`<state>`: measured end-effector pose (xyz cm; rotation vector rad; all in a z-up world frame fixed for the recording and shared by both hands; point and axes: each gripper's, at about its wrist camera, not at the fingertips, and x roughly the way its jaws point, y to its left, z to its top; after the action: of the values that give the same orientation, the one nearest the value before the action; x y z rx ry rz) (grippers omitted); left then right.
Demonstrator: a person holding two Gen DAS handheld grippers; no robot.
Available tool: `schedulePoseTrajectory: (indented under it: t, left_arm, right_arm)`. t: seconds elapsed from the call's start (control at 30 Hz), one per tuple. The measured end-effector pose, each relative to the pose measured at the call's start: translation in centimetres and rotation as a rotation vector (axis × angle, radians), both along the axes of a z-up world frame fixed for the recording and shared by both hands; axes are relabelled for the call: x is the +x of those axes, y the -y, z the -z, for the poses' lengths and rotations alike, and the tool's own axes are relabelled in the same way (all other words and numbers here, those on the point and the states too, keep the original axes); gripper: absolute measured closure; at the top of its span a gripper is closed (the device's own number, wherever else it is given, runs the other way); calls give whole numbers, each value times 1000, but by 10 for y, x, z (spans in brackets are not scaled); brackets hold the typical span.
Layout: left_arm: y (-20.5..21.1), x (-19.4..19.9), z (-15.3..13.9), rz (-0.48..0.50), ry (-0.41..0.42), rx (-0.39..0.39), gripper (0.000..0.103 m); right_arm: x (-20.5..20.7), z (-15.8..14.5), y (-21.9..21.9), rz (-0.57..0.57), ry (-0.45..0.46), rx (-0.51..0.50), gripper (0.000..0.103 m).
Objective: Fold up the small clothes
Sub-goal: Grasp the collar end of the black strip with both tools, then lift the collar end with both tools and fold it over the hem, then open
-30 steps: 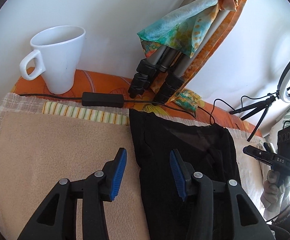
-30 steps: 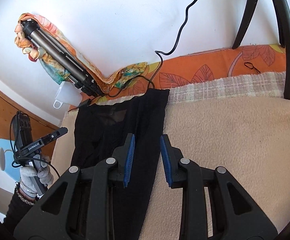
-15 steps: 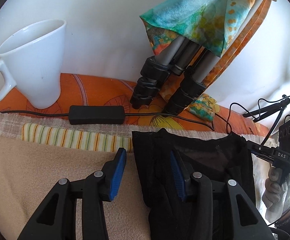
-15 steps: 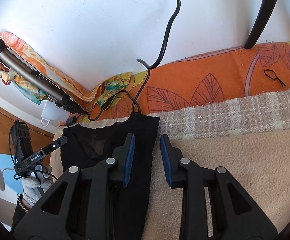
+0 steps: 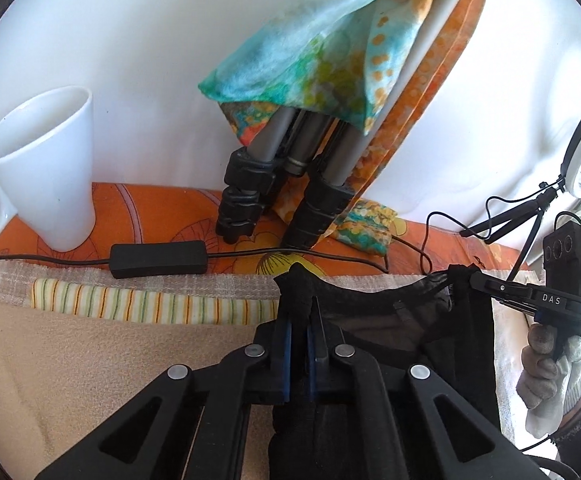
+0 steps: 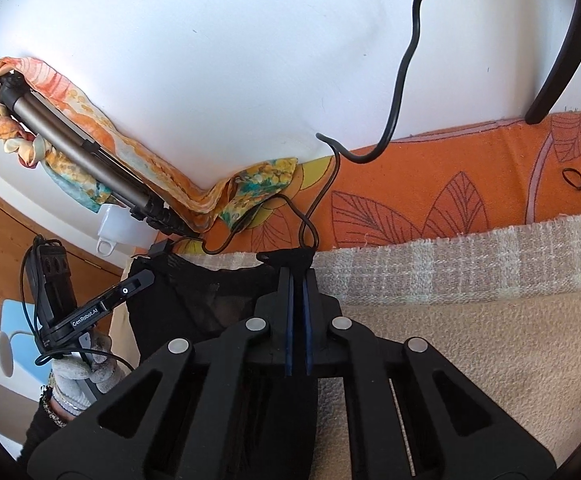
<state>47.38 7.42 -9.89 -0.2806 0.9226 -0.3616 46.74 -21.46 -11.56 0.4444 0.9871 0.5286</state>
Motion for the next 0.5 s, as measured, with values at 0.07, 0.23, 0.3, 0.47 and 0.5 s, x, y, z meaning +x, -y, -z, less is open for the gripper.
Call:
schedulePoseTrajectory:
  t: [0.07, 0.23, 0.3, 0.47, 0.5]
  left_arm:
    - [-2, -6, -7, -7, 7, -18, 101]
    - [-1, -28, -26, 18, 33, -40, 101]
    - [0, -38, -34, 29, 43, -44, 101]
    - [3, -69, -54, 43, 72, -46, 101]
    - [4, -75, -57, 43, 78, -45, 101]
  right_arm:
    - [-5, -8, 1, -2, 12, 8, 98]
    - [-23, -27, 4, -6, 36, 37, 98]
    - [-32, -36, 4, -10, 48, 46, 99]
    - [-61, -57, 2, -25, 71, 49, 99]
    - [-67, -60, 1, -29, 74, 49, 99]
